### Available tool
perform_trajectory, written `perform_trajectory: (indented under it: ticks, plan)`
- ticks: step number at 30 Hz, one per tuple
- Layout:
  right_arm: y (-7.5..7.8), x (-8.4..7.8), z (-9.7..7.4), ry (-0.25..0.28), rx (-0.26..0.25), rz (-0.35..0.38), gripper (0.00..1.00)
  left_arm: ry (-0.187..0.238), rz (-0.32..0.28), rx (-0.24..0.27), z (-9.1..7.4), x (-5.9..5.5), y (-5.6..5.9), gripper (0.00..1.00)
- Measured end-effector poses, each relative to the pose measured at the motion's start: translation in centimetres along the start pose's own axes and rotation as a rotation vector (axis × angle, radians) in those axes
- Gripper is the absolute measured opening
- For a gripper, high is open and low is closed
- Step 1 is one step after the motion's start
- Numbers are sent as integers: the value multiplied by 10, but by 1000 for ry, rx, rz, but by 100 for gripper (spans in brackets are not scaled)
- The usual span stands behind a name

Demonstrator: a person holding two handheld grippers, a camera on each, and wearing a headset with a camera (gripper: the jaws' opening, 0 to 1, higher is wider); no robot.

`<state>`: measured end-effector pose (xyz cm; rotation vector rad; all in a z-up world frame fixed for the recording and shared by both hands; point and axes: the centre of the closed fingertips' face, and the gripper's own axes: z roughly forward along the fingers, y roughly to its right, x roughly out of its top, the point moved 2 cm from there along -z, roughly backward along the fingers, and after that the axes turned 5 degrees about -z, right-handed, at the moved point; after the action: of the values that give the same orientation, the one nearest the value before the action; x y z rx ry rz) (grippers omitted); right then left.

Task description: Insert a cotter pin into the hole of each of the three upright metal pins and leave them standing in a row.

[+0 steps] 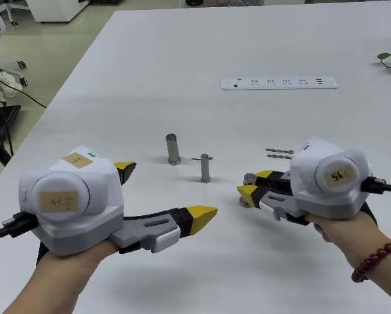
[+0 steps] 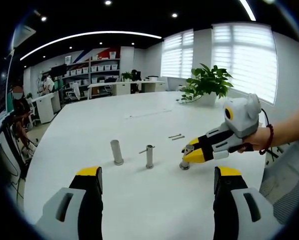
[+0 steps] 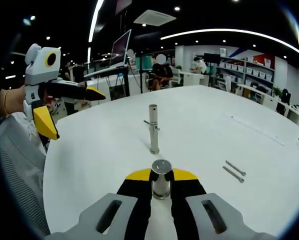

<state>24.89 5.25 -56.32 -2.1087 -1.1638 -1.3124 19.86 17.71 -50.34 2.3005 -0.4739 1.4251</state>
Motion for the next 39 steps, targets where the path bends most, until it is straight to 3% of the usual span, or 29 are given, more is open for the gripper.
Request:
perform_trajectory:
  ticks: [15,19,31,39]
  plan:
    - [-3,0,-2,45,24,6,9,-13,-7,-7,3,-5,4,91]
    - [-5,1,-4,57,42,6,15,-14,-9,-7,3,-5,5,92]
    - [-6,15,-28,85,104,26,37,-6,-11,-7,2,-4,6,94]
    - [3,8,-47,41,122,29,38,-3,-11,-17,4,-7,11,95]
